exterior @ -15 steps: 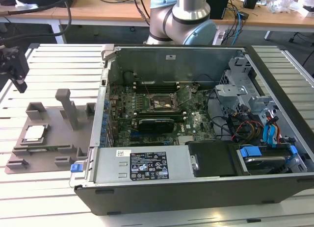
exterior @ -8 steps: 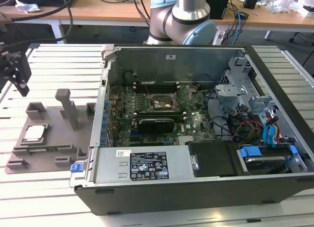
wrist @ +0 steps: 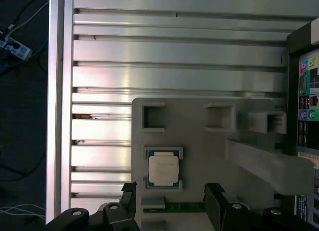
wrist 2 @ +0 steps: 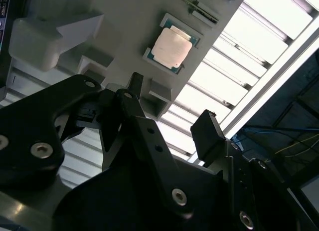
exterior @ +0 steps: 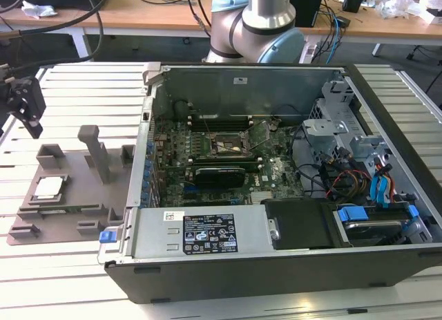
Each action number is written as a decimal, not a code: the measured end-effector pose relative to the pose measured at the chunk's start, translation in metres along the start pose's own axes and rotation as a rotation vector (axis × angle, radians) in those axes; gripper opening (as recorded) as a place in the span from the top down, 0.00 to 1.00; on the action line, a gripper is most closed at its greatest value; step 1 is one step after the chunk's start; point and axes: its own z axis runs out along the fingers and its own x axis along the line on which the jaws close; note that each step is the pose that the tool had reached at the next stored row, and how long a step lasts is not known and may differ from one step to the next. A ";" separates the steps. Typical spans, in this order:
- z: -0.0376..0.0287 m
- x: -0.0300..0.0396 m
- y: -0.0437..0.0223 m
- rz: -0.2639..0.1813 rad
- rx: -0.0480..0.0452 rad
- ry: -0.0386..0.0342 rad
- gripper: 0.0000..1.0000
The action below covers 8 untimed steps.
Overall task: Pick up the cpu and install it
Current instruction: 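Pick up the cpu and move it towards the insertion slot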
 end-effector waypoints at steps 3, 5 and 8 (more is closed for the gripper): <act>0.0011 0.0000 0.0000 0.000 0.0000 0.0000 0.34; 0.0014 0.0000 0.0000 0.000 0.0000 0.0000 0.34; 0.0025 0.0000 0.0000 0.000 0.0000 -0.0001 0.34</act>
